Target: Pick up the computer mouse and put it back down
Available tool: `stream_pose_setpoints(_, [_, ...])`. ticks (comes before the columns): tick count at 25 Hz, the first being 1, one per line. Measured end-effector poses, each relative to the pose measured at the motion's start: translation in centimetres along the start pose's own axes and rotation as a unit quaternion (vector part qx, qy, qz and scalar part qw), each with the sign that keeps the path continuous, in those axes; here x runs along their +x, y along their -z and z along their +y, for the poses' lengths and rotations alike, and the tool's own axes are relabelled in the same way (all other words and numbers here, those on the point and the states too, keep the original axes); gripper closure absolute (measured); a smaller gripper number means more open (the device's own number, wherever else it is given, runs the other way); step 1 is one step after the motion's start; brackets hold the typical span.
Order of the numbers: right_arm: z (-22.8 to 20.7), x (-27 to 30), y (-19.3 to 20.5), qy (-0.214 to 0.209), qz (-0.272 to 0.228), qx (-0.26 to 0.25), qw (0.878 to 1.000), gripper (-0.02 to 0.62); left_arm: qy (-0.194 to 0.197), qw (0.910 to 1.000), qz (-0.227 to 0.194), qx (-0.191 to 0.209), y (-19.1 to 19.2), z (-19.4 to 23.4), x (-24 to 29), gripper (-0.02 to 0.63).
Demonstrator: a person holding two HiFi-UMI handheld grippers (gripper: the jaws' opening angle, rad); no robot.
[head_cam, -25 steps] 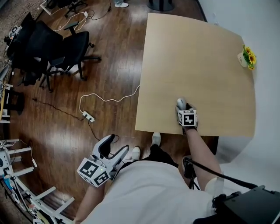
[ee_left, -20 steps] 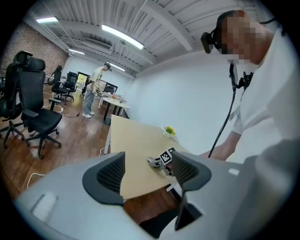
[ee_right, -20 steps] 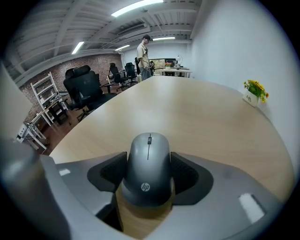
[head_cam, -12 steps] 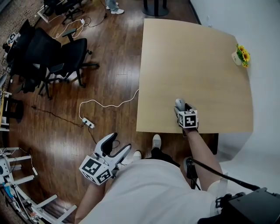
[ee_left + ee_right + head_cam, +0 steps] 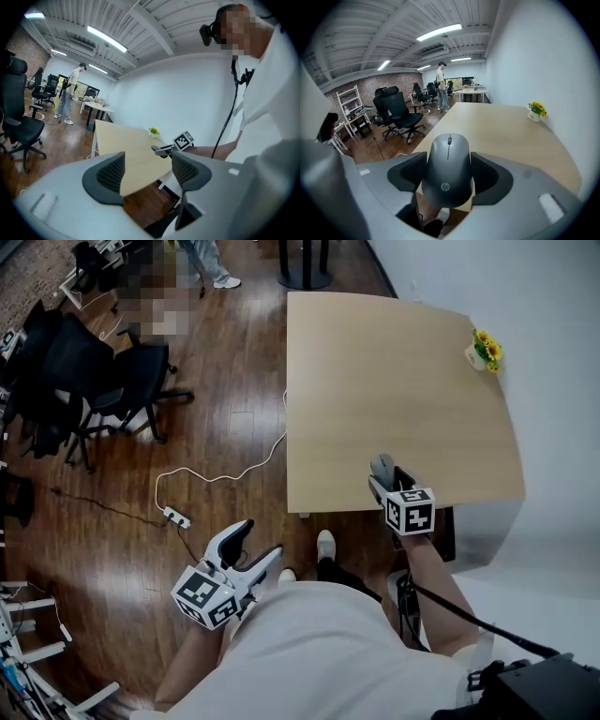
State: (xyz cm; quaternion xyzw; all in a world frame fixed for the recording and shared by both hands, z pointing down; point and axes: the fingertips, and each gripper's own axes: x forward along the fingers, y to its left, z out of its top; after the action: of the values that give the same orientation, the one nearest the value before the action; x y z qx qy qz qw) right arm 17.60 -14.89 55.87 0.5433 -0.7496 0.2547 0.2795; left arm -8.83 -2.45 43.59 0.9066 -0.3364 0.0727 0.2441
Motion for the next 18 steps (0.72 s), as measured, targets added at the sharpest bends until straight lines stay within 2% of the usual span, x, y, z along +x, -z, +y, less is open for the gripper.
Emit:
stream_pose_setpoints(8, [5.7,-9.3,1.2,-0.002,-0.031,-0.013,0.999,0.299,0.032,0.9993,-0.002,0.019,1.9,-1.8,-3.6,0.321])
stream_pose_setpoints(18, [8.7,-14.8,3.3,0.014,-0.052,-0.002,0.999,0.299,0.058,0.9981,-0.011,0.017,3.2,-3.9,-6.9,0.318])
